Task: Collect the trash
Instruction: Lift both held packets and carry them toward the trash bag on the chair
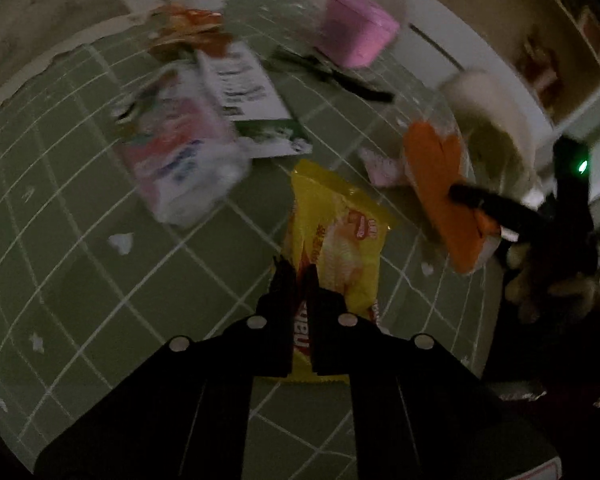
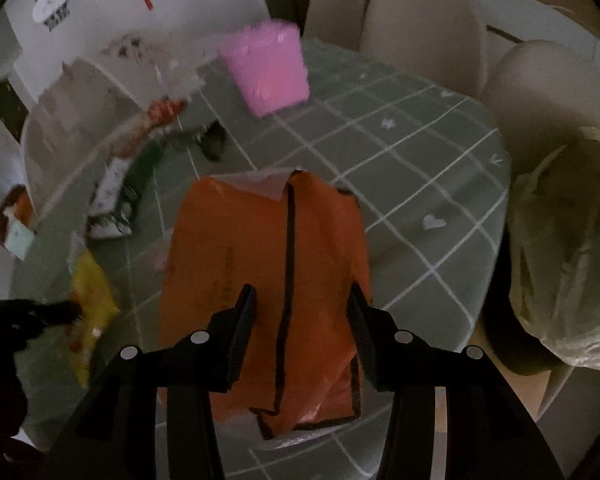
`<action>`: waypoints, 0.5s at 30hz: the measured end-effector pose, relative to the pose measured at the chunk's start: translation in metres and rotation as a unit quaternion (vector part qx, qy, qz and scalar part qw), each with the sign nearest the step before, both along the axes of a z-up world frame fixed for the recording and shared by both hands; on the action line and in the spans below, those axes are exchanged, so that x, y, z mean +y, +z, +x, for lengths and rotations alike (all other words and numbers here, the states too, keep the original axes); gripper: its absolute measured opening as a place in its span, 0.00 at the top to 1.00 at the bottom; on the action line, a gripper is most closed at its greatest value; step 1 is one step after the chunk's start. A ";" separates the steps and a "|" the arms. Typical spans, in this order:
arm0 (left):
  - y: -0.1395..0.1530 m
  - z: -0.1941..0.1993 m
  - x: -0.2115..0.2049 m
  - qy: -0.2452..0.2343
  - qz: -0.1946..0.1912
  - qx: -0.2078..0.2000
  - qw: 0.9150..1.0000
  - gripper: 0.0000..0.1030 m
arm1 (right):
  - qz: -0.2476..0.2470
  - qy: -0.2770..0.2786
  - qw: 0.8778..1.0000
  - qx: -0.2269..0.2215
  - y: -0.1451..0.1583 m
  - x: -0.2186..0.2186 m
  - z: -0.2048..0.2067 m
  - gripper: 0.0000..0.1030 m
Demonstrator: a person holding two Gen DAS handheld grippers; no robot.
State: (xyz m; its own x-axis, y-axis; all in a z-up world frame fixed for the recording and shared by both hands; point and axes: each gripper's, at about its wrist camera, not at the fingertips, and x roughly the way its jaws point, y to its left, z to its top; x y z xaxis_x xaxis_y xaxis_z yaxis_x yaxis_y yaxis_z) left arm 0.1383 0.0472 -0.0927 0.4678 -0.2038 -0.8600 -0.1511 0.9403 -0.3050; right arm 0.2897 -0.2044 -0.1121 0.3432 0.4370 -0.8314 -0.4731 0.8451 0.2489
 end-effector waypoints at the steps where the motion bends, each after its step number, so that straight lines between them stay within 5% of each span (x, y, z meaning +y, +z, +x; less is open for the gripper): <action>1: 0.002 -0.002 0.002 0.004 -0.001 -0.002 1.000 0.95 | -0.001 -0.001 1.000 0.001 -0.001 0.002 0.001 0.57; 11: 0.020 -0.007 0.005 0.032 -0.010 -0.024 0.999 0.95 | -0.043 0.033 0.998 -0.019 -0.005 0.019 -0.010 0.52; 15: 0.039 -0.009 0.004 0.036 -0.002 -0.051 0.998 0.95 | -0.031 0.052 0.998 -0.023 0.013 0.021 -0.018 0.92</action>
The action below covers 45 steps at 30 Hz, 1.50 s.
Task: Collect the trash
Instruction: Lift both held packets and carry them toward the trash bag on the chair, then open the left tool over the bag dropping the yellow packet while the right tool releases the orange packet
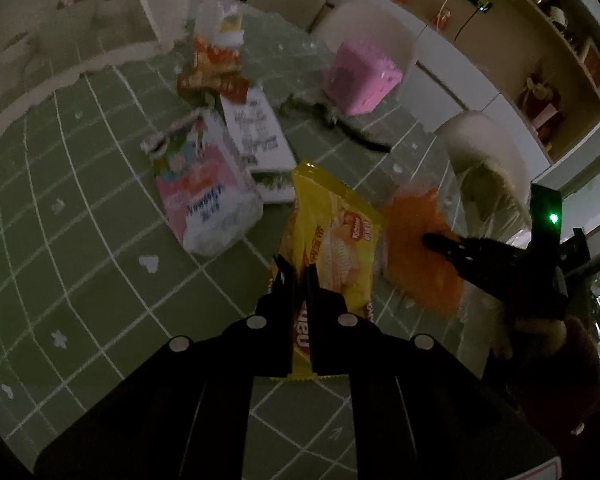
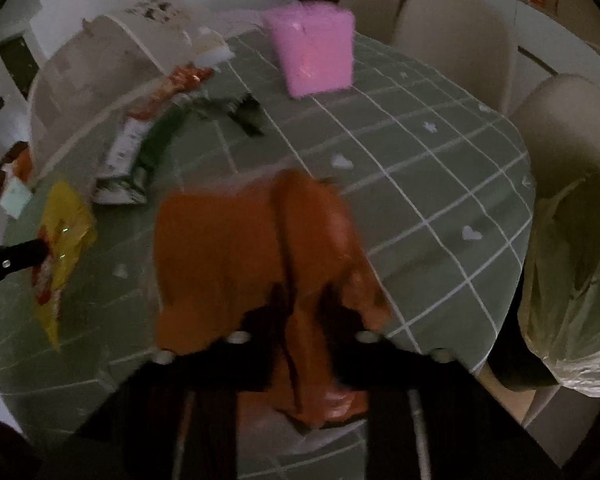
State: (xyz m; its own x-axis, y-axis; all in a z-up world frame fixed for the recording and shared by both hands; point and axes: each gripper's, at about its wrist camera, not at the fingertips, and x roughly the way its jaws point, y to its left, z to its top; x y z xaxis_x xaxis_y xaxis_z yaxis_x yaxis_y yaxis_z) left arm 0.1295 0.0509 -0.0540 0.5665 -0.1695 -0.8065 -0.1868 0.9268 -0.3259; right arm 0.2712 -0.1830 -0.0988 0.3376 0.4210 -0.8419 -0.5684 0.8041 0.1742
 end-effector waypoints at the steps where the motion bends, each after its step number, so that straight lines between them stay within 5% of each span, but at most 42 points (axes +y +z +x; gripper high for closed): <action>1: 0.005 0.000 0.002 0.001 0.001 -0.007 1.000 0.95 | 0.008 -0.001 1.000 -0.012 0.009 -0.002 -0.004 0.93; 8: 0.061 -0.003 0.009 0.014 0.017 -0.083 0.996 0.95 | 0.087 -0.027 0.991 -0.102 0.105 -0.037 -0.028 0.94; 12: 0.083 -0.004 0.004 0.008 0.022 -0.110 0.994 0.95 | 0.097 -0.041 0.987 -0.122 0.129 -0.051 -0.035 0.94; 24: 0.118 0.017 -0.051 -0.034 0.034 -0.161 0.986 0.95 | 0.090 -0.089 0.980 -0.156 0.144 -0.104 -0.054 0.94; 30: 0.124 0.053 -0.091 -0.061 0.006 -0.178 0.982 0.95 | 0.088 -0.127 0.972 -0.177 0.156 -0.157 -0.052 0.94; 39: 0.121 0.134 -0.199 -0.123 -0.035 -0.201 0.971 0.95 | 0.067 -0.185 0.959 -0.203 0.154 -0.251 -0.035 0.94; 45: 0.107 0.175 -0.276 -0.160 -0.015 -0.206 0.965 0.95 | 0.046 -0.248 0.946 -0.204 0.134 -0.325 -0.024 0.94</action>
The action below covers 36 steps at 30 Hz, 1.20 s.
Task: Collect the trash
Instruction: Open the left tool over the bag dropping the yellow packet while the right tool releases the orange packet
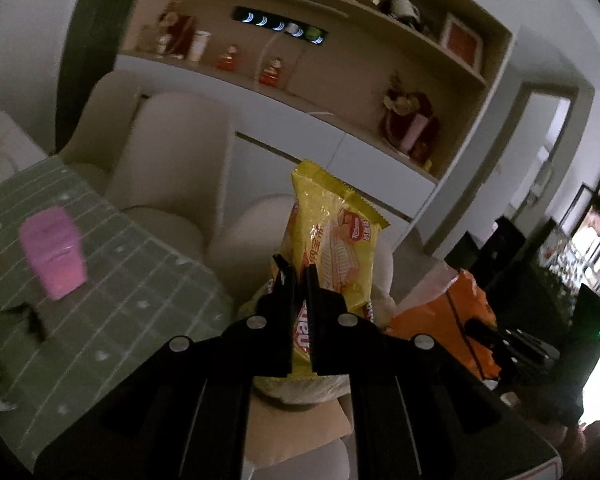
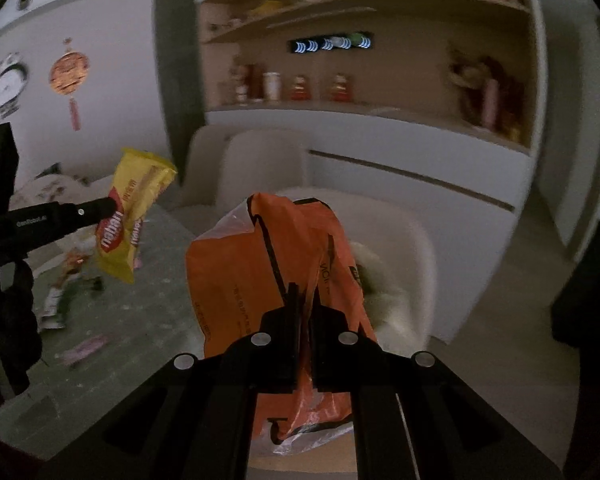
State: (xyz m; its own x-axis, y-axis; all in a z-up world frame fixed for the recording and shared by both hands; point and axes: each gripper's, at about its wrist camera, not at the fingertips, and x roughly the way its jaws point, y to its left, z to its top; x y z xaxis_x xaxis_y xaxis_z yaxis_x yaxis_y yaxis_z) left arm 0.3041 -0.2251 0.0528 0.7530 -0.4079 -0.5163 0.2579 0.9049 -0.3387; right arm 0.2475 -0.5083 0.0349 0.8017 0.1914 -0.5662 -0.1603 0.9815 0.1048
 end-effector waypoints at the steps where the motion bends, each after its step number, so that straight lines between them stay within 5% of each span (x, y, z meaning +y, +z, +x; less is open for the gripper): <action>1: -0.002 0.006 -0.015 -0.004 0.006 -0.003 1.000 0.95 | 0.004 -0.009 1.000 0.007 -0.005 -0.013 0.002 0.94; 14: -0.054 0.084 -0.121 -0.050 0.042 0.061 0.996 0.95 | 0.043 -0.090 0.994 0.038 -0.047 -0.118 0.017 0.94; 18: -0.098 0.121 -0.151 -0.071 0.091 0.124 0.986 0.95 | 0.060 -0.107 0.991 0.050 -0.058 -0.139 0.024 0.94; 21: -0.139 0.136 -0.176 -0.073 0.170 0.160 0.970 0.95 | 0.067 -0.115 0.989 0.061 -0.066 -0.149 0.030 0.94; 23: -0.151 0.142 -0.179 -0.067 0.180 0.171 0.966 0.94 | 0.065 -0.115 0.989 0.067 -0.070 -0.153 0.034 0.94; 27: -0.141 0.142 -0.162 -0.066 0.125 0.174 0.975 0.62 | 0.070 -0.111 0.989 0.067 -0.072 -0.156 0.049 0.94; 36: -0.099 0.110 -0.089 0.001 0.054 0.149 0.987 0.56 | 0.063 -0.025 0.997 0.034 -0.059 -0.090 0.116 0.94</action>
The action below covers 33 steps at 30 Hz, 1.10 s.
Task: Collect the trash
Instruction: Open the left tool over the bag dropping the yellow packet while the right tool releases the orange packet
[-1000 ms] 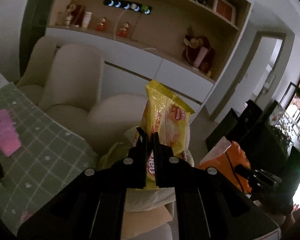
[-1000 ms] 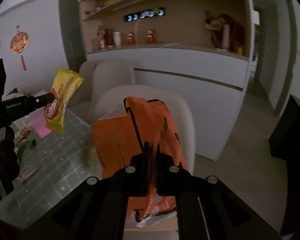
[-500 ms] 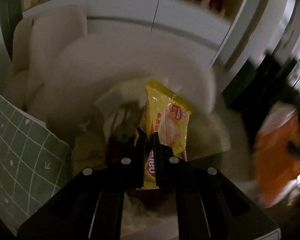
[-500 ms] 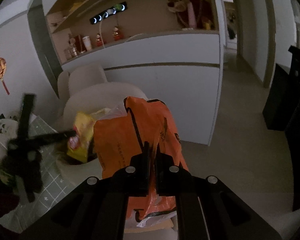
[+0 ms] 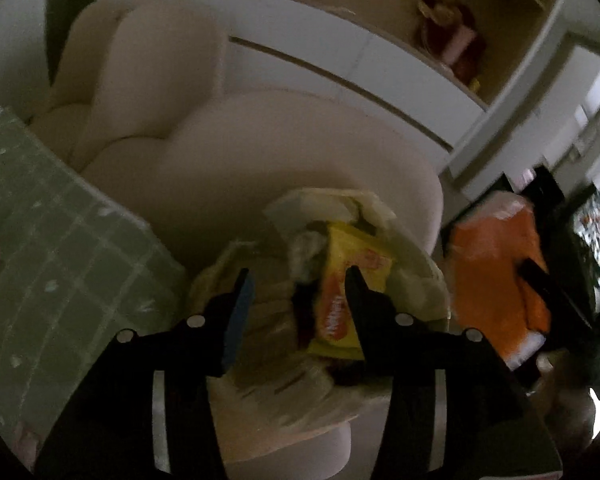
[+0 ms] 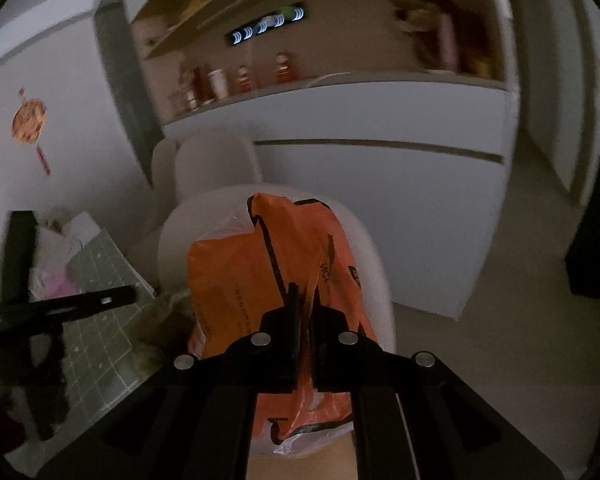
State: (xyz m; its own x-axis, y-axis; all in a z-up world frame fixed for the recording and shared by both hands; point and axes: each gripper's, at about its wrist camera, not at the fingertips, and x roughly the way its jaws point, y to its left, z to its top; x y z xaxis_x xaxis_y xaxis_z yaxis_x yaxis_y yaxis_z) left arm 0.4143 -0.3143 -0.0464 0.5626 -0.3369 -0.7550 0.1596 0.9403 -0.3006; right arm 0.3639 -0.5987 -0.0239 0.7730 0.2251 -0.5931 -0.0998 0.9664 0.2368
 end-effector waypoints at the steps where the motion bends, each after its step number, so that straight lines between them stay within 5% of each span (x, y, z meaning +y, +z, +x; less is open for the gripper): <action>1: 0.005 -0.007 0.010 0.008 -0.005 -0.003 1.000 0.55 | -0.008 0.009 1.000 0.005 -0.003 0.013 0.013 0.94; 4: 0.019 -0.026 0.034 0.028 -0.008 -0.016 0.999 0.54 | -0.012 0.045 0.998 0.043 -0.021 0.046 0.051 0.94; 8: 0.028 -0.049 0.073 0.065 -0.021 -0.022 0.997 0.53 | -0.029 0.104 0.983 0.148 -0.067 0.098 0.093 0.94; 14: 0.025 -0.068 0.118 0.117 -0.036 -0.021 0.992 0.53 | -0.113 0.134 0.962 0.207 -0.096 0.138 0.097 0.94; 23: 0.010 -0.090 0.162 0.151 -0.057 -0.005 0.987 0.53 | -0.096 0.100 0.968 0.208 -0.087 0.122 0.078 0.91; 27: 0.011 -0.105 0.173 0.143 -0.053 -0.002 0.988 0.52 | -0.075 0.077 0.979 0.171 -0.070 0.118 0.053 0.56; 33: 0.017 -0.139 0.211 0.162 -0.050 -0.010 0.985 0.52 | -0.059 0.039 0.991 0.117 -0.034 0.121 0.012 0.56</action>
State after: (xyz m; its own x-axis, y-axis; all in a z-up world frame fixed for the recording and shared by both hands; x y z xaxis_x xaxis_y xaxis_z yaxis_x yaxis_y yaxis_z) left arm 0.2750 -0.1035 -0.0291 0.6672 -0.2098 -0.7147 -0.1373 0.9084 -0.3949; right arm 0.3763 -0.4778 -0.0575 0.5944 0.1974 -0.7796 -0.1318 0.9802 0.1477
